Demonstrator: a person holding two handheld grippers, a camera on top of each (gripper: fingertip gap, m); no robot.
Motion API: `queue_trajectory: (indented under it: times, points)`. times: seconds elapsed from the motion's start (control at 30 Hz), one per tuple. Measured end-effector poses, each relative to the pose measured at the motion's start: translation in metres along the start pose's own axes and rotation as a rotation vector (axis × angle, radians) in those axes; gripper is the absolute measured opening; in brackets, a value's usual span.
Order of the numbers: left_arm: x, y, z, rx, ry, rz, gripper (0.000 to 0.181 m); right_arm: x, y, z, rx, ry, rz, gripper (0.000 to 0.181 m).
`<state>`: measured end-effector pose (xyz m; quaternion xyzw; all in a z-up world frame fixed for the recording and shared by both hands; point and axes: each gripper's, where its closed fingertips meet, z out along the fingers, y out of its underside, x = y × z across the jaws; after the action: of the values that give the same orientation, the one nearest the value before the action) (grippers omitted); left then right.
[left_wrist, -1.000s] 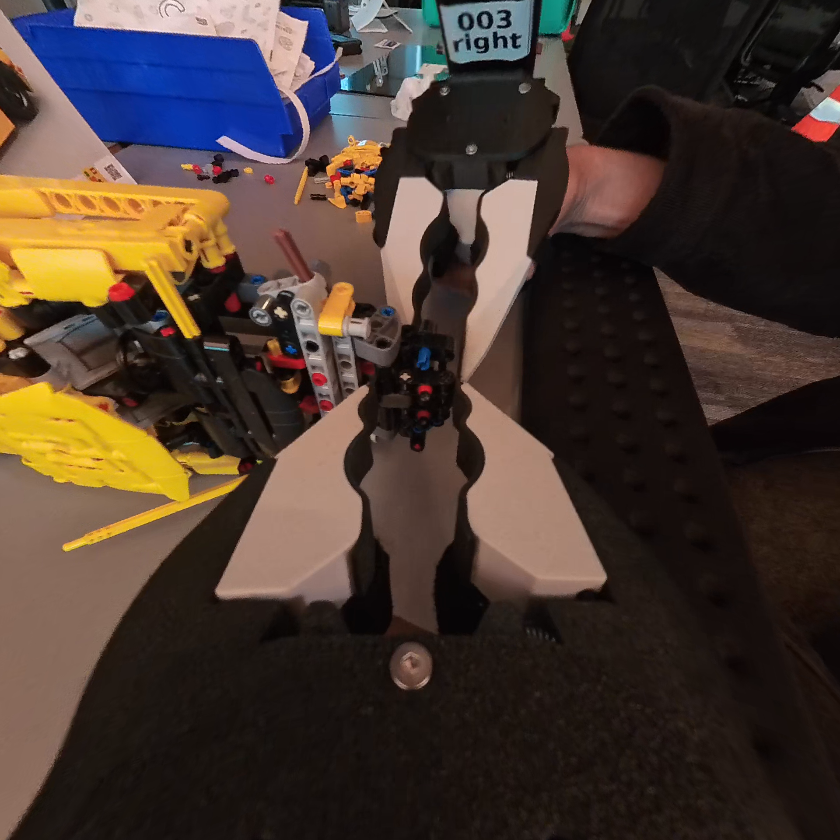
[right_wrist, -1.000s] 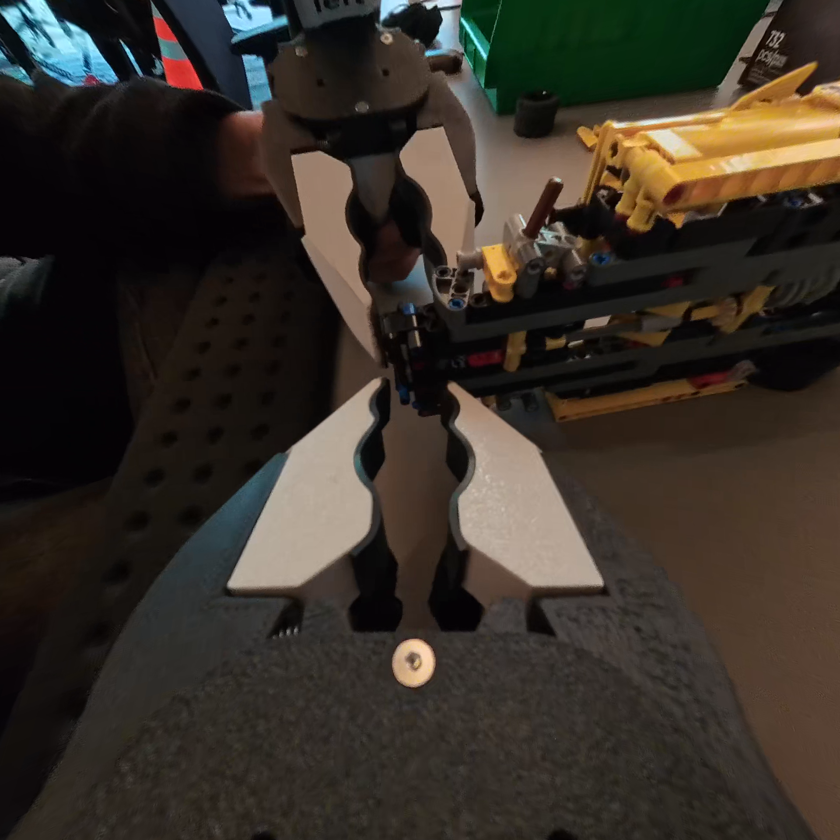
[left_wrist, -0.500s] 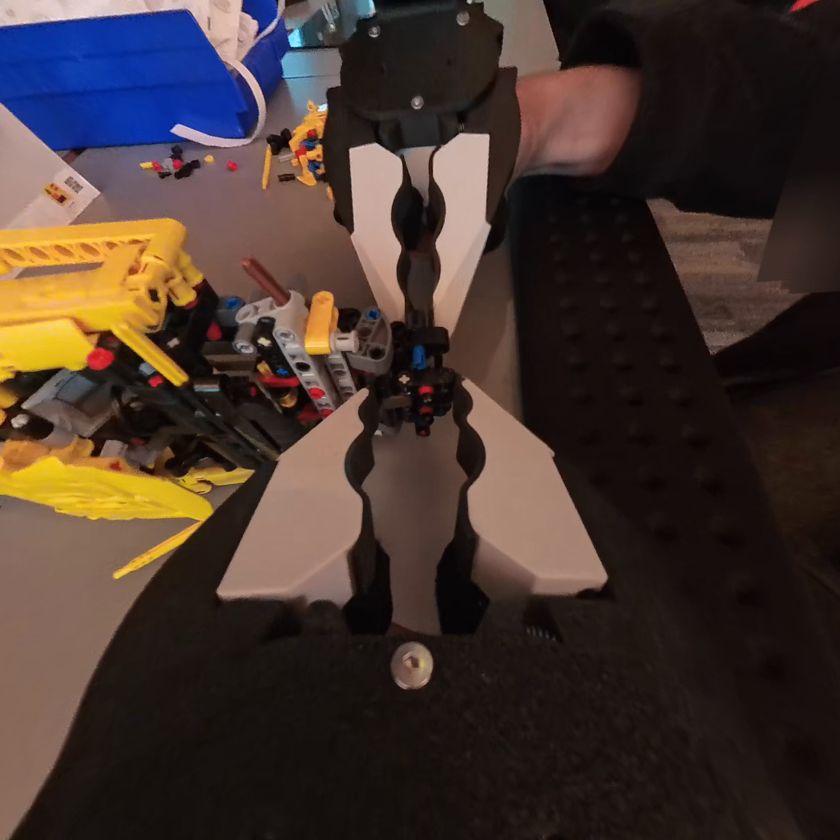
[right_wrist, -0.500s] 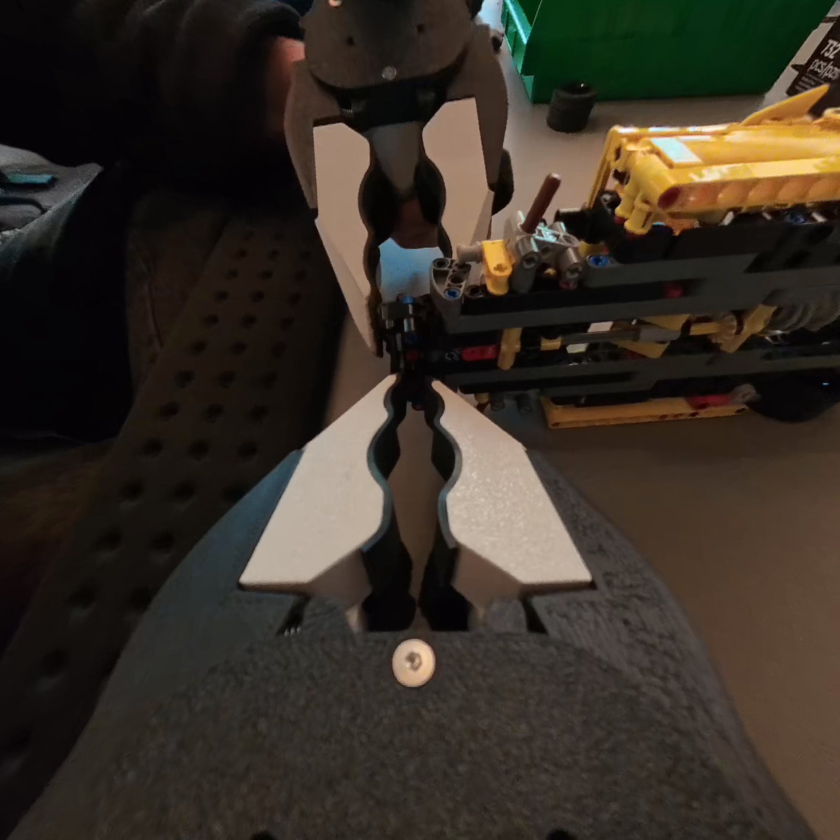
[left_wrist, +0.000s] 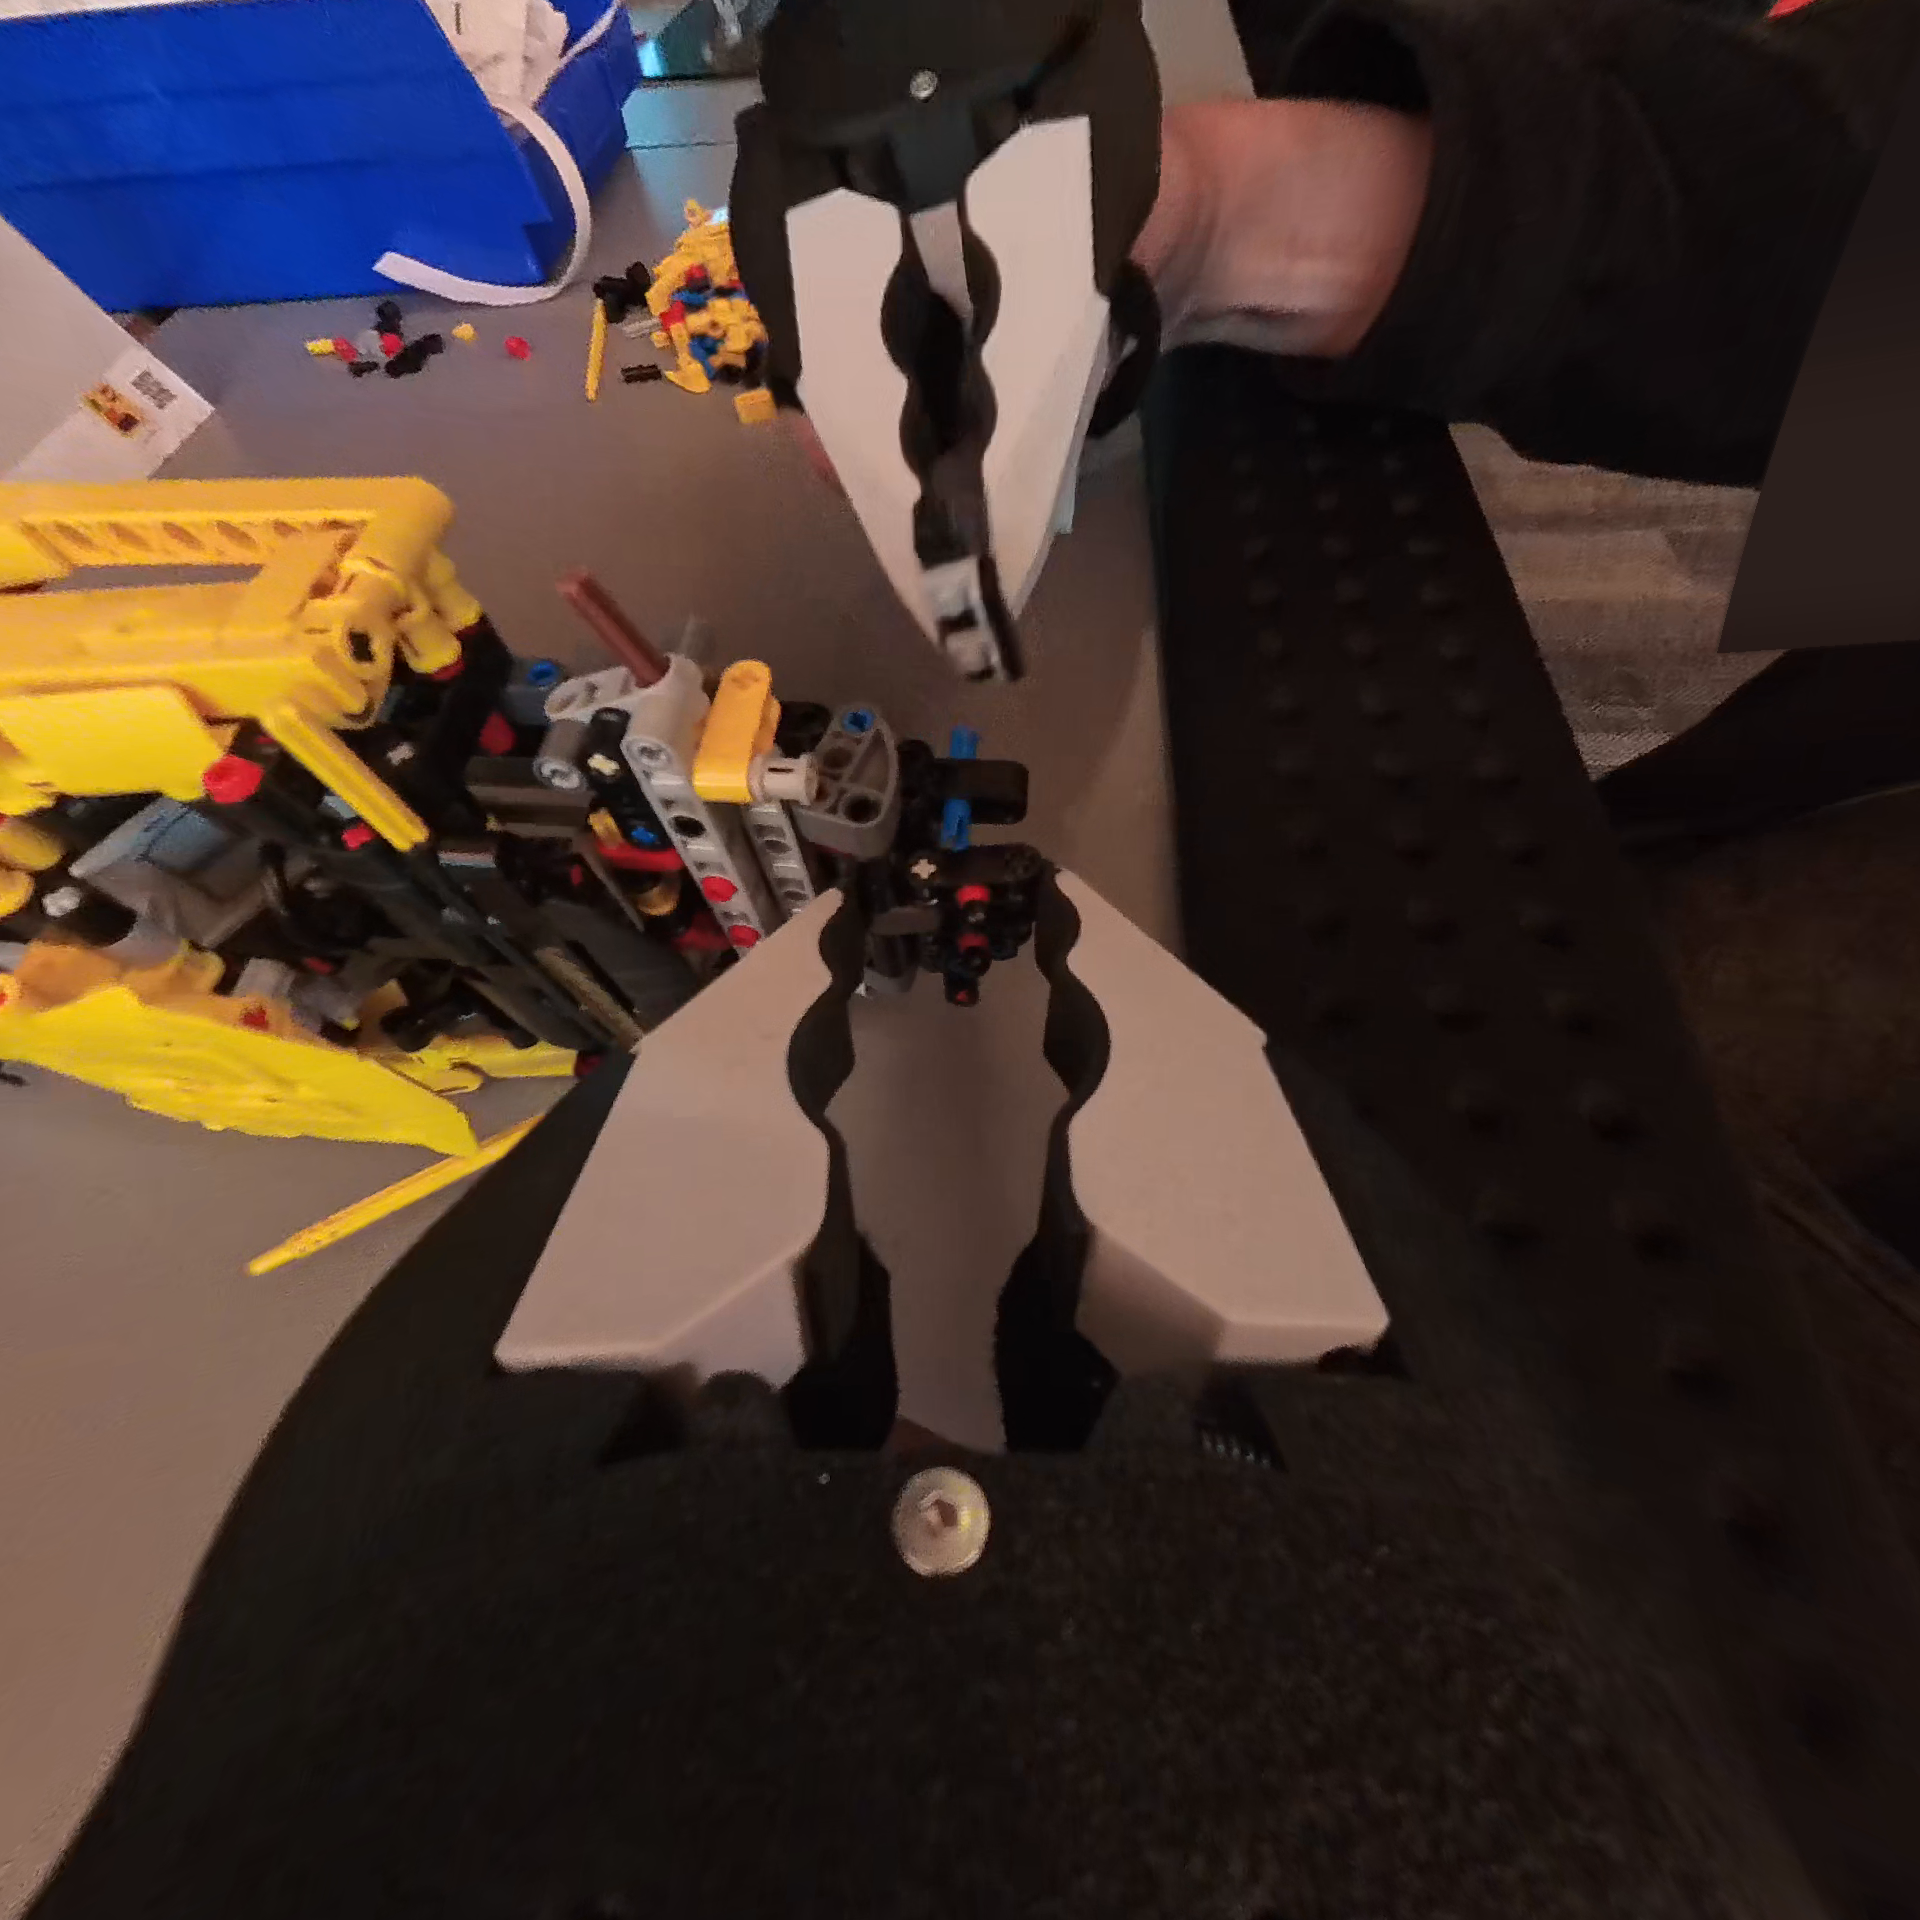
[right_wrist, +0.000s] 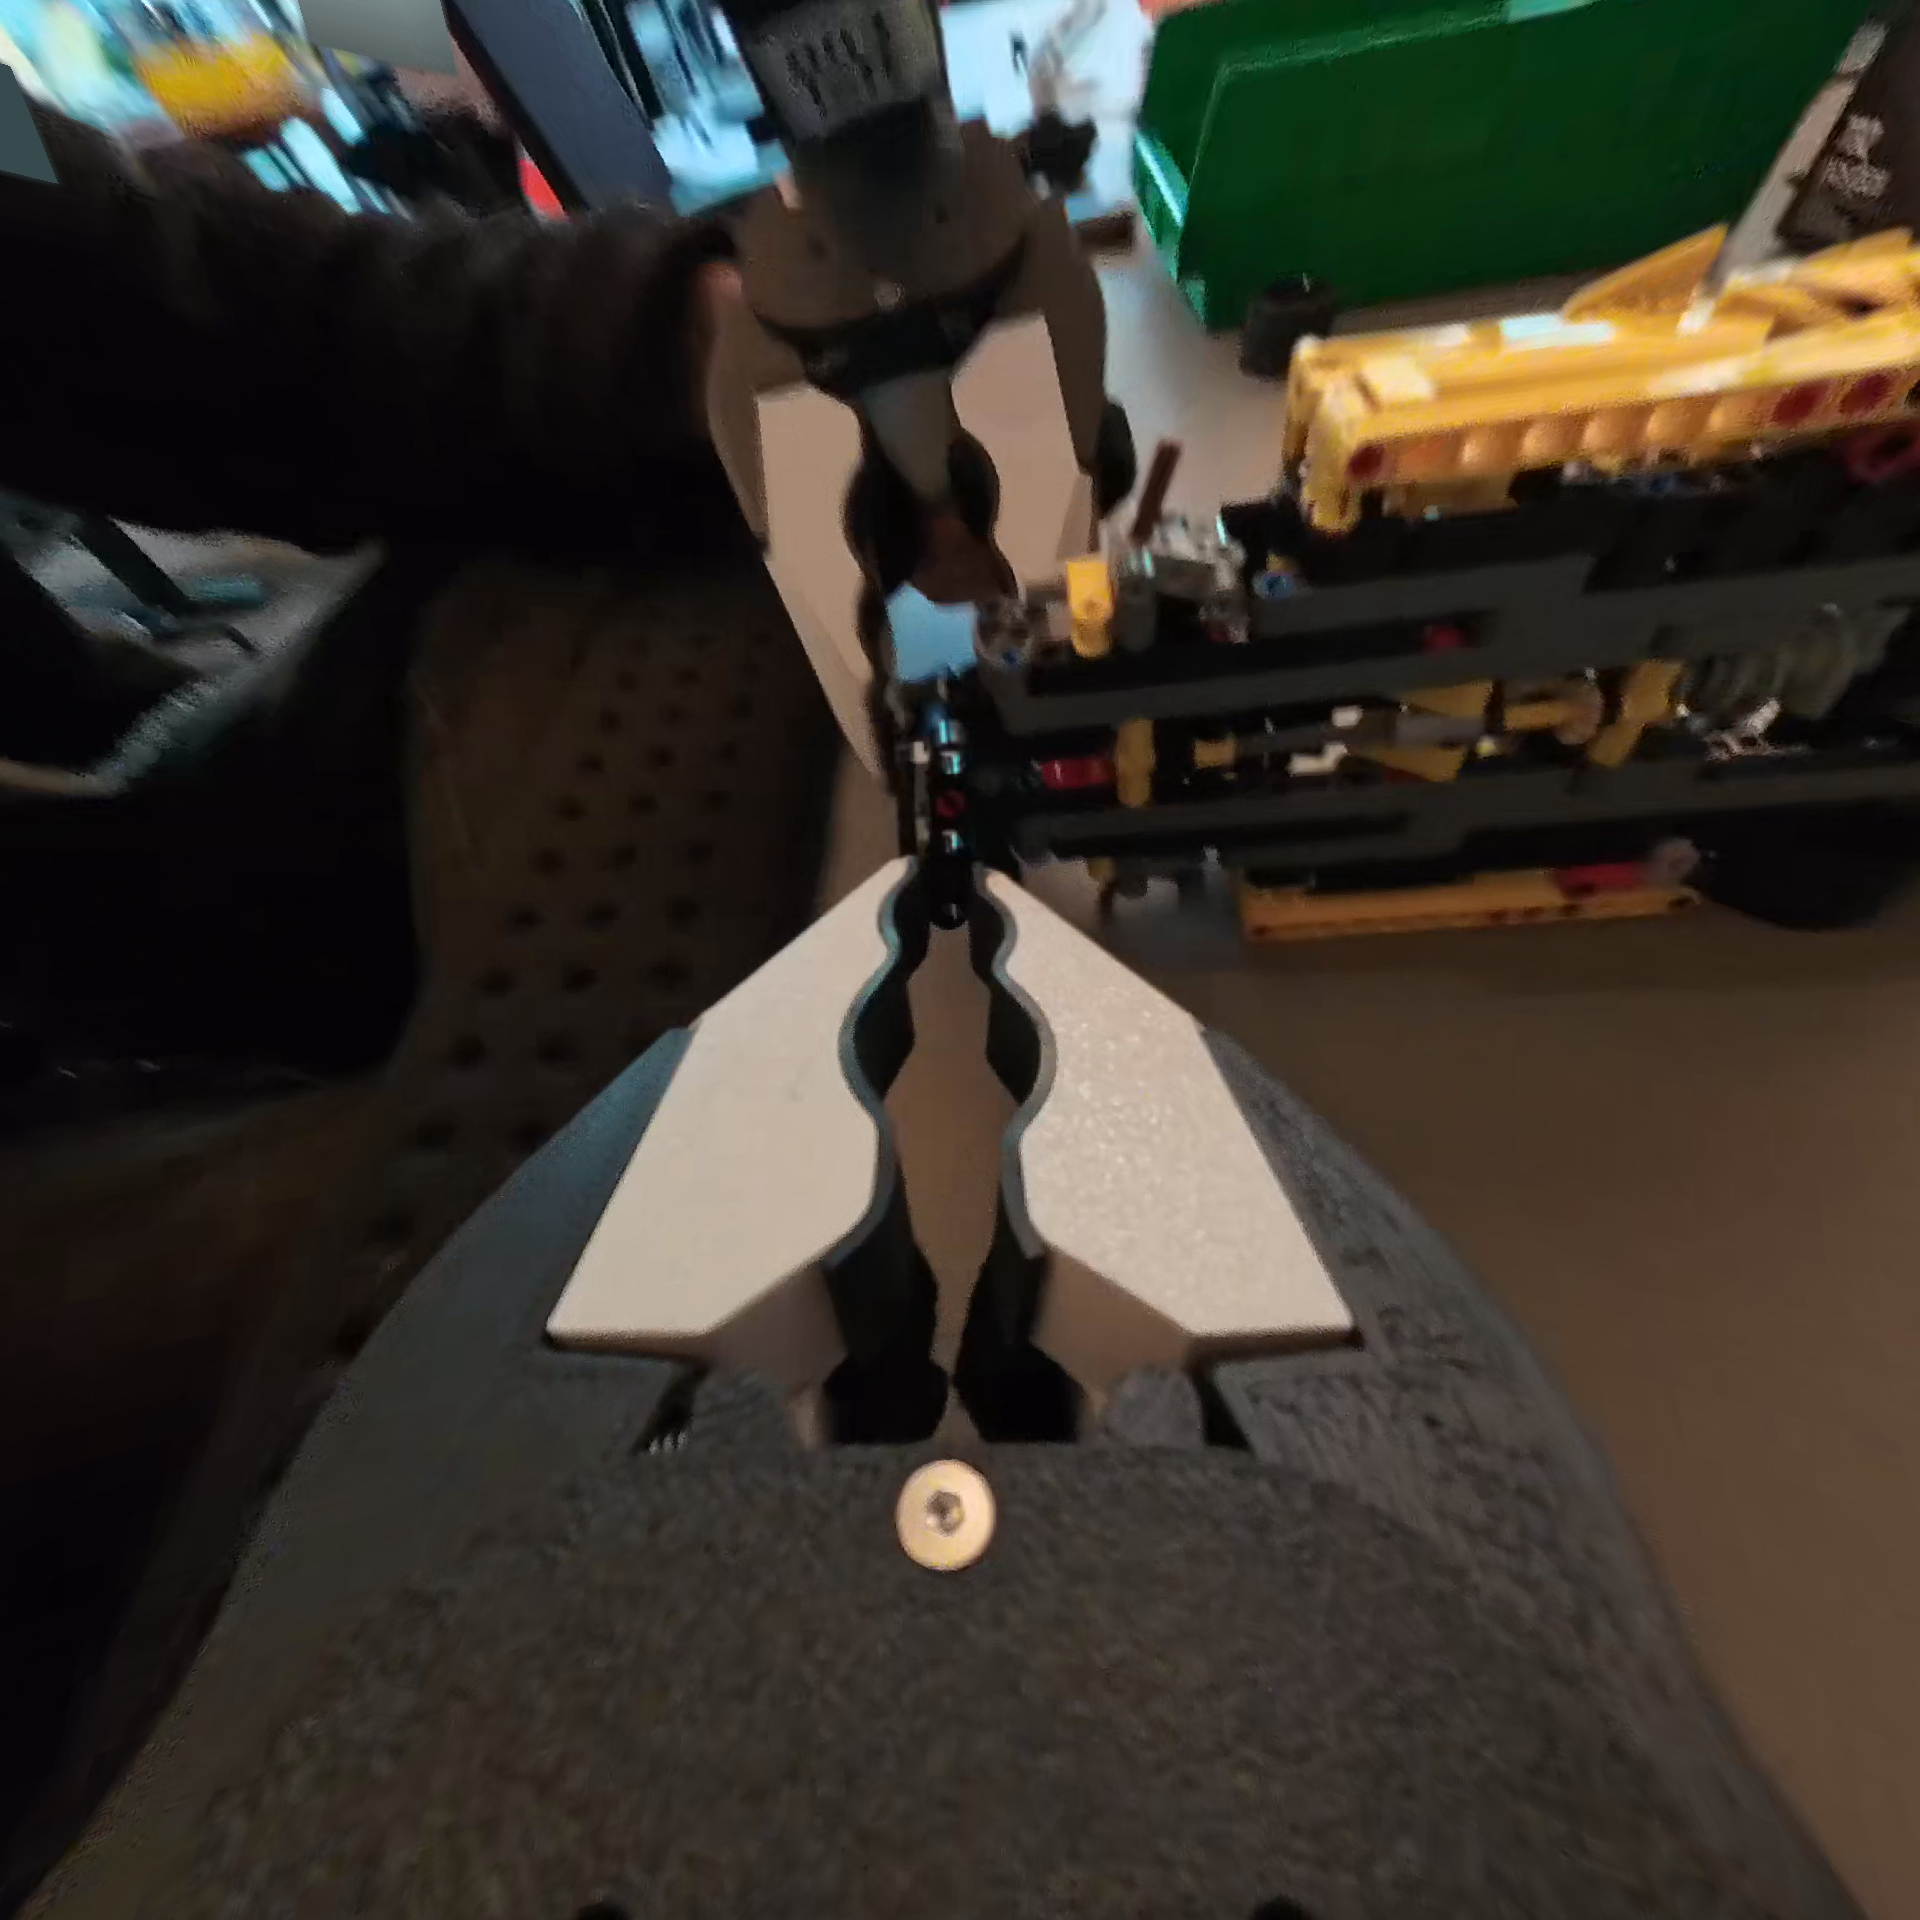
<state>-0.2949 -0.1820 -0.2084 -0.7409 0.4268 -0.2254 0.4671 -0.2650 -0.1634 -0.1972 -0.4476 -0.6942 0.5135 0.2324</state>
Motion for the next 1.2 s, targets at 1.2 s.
queue_trajectory:
  times: [1.2]
  points:
    - [0.016, -0.073, -0.001, 0.216, -0.459, 0.077, 0.014, -0.021, -0.048, -0.009, 0.203, 0.148, -0.240, 0.006]
